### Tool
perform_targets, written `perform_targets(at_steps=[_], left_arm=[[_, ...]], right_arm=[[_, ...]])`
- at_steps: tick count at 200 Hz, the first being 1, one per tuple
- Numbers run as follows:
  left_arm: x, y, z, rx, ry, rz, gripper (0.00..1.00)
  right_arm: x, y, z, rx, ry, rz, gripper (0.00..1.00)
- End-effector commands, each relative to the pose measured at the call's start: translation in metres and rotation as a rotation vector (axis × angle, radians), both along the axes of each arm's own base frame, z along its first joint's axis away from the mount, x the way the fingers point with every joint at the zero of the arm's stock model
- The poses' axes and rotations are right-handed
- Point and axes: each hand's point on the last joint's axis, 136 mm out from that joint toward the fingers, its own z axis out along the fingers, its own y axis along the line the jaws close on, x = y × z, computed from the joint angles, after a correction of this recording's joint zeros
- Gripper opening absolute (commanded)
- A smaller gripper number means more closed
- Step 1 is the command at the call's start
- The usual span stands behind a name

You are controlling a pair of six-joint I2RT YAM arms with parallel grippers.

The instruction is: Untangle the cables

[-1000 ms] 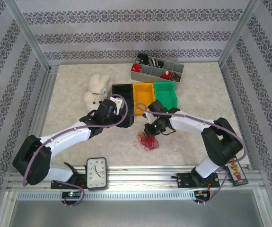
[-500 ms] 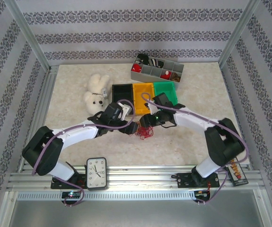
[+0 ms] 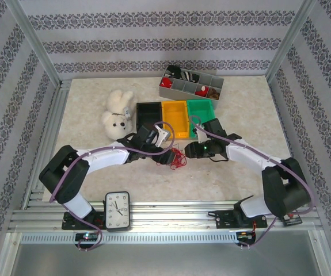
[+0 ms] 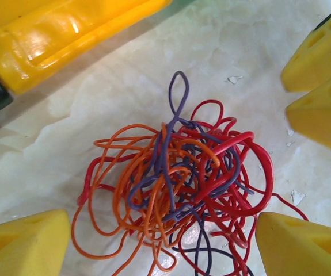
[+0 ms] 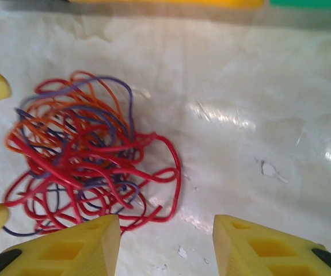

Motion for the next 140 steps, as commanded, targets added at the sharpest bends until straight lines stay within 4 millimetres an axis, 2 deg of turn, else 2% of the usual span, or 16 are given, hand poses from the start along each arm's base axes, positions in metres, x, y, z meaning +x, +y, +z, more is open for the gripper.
perform_targets(at_steps=[1,31,53,102,140], left_arm=[[-0.005,-0.009,-0.005,0.022,0.010,-0.050,0.82],[0.004,-0.006,-0.019,0.071,0.006,-0.010,0.75],[0.010,-0.004,-0.030,0.092,0.002,0.019,0.66],[0.005,0.004,-0.060,0.163,0.046,0.017,0.28],[-0.003,0.015,-0.077,0.213,0.074,0.015,0.10]], right_arm=[[-0.014,0.002,-0.015,-0.008,0.068,0.021,0.47],[-0.011,0.011,-0.023,-0.047,0.070,0.053,0.47],[-0.009,0.019,-0.027,-0.065,0.069,0.077,0.47],[-0.001,0.025,-0.025,-0.082,0.039,0.088,0.47],[0.008,0.027,-0.020,-0.088,-0.001,0.091,0.47]])
